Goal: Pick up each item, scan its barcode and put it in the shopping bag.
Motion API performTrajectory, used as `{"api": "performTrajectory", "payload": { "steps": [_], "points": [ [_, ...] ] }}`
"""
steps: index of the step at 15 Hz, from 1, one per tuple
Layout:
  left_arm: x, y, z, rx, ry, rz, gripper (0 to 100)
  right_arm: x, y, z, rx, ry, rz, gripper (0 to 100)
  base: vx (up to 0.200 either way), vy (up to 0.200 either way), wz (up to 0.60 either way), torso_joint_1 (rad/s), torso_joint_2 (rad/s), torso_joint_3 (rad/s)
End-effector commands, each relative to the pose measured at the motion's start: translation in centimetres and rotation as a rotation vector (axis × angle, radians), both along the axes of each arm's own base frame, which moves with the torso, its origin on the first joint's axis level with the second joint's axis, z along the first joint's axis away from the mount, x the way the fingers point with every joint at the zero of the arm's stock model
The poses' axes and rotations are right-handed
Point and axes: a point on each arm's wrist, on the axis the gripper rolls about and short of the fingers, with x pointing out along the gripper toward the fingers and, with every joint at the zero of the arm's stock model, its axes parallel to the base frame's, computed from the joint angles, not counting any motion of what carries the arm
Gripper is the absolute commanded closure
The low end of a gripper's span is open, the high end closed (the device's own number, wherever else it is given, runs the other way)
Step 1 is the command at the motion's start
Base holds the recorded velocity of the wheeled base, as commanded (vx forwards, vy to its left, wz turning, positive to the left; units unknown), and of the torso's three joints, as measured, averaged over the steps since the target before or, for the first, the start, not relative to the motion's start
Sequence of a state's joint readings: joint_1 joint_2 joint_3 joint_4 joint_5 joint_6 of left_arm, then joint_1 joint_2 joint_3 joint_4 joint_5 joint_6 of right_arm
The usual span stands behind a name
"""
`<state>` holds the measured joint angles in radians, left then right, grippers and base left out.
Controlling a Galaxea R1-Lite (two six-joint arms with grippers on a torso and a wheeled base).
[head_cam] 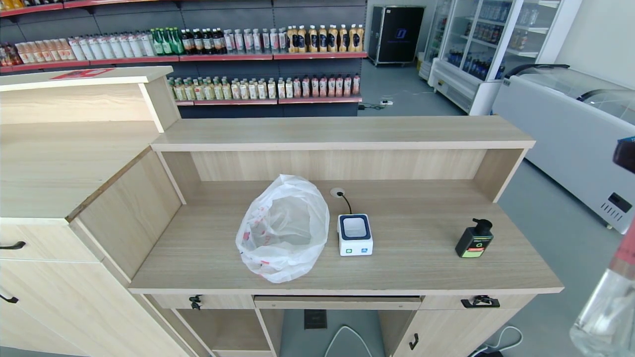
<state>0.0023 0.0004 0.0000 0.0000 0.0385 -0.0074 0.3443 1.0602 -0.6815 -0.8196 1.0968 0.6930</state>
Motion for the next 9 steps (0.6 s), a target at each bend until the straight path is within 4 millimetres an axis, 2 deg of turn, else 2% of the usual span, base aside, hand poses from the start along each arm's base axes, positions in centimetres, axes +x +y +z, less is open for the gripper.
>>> {"api": "performTrajectory", "payload": {
  "steps": [1,9],
  "points": [
    [0.00,0.00,0.00,0.000,0.000,0.002,0,0.33,0.11,0.00,-0.002,0.007,-0.002,100,0.000,0.000,0.00,0.000,0.00,0.000],
    [0.00,0.00,0.00,0.000,0.000,0.001,0,-0.16,0.37,0.25,-0.002,-0.042,0.029,100,0.000,0.000,0.00,0.000,0.00,0.000]
  ]
}}
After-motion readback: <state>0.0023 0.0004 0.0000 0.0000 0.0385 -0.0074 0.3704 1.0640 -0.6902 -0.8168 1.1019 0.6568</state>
